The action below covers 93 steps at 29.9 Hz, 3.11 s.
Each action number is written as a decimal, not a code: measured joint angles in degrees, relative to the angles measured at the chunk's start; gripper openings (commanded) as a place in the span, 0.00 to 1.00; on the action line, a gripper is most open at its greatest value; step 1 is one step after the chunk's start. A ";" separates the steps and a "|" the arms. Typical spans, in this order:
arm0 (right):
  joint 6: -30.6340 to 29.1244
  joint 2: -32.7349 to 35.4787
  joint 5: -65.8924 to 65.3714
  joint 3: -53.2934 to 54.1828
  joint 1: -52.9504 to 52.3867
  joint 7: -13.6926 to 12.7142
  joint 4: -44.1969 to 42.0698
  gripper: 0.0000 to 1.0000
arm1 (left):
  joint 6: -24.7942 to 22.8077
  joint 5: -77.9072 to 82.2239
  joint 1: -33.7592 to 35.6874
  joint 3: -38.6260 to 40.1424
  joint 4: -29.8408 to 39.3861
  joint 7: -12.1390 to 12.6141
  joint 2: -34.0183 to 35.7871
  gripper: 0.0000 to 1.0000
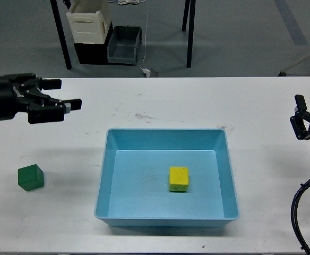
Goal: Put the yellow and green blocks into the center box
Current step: 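Lower the left gripper onto the green cube and grasp it, then lift the green cube with the left gripper and carry it over the tub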
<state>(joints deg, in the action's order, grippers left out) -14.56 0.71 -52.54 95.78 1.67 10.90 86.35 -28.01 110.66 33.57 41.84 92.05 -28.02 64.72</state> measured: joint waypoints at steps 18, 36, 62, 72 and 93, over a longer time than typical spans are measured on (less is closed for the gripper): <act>0.36 0.41 0.86 -0.42 2.00 0.44 -0.74 1.00 | 0.01 14.30 0.21 -16.65 -7.21 0.04 0.61 1.00; 0.41 0.34 0.86 -0.48 3.03 0.53 -0.72 1.00 | 0.03 14.35 0.31 -19.21 -11.58 0.02 -4.10 0.99; 0.41 -0.08 0.86 -1.09 3.69 0.62 -0.75 1.00 | 0.02 14.34 -0.30 -21.76 -15.64 0.02 -2.45 0.99; 0.41 -0.10 0.86 -1.16 3.69 0.62 -0.75 1.00 | 5.69 13.90 -0.66 -23.76 -15.58 0.03 -1.92 0.83; 0.41 -0.01 0.86 -0.95 4.13 0.62 -0.82 1.00 | 8.62 11.85 -2.01 -26.23 -15.33 0.03 -1.04 0.48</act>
<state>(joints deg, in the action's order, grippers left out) -14.15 0.70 -51.68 94.83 5.80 11.52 85.53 -19.39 122.51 31.56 15.61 76.71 -28.00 63.68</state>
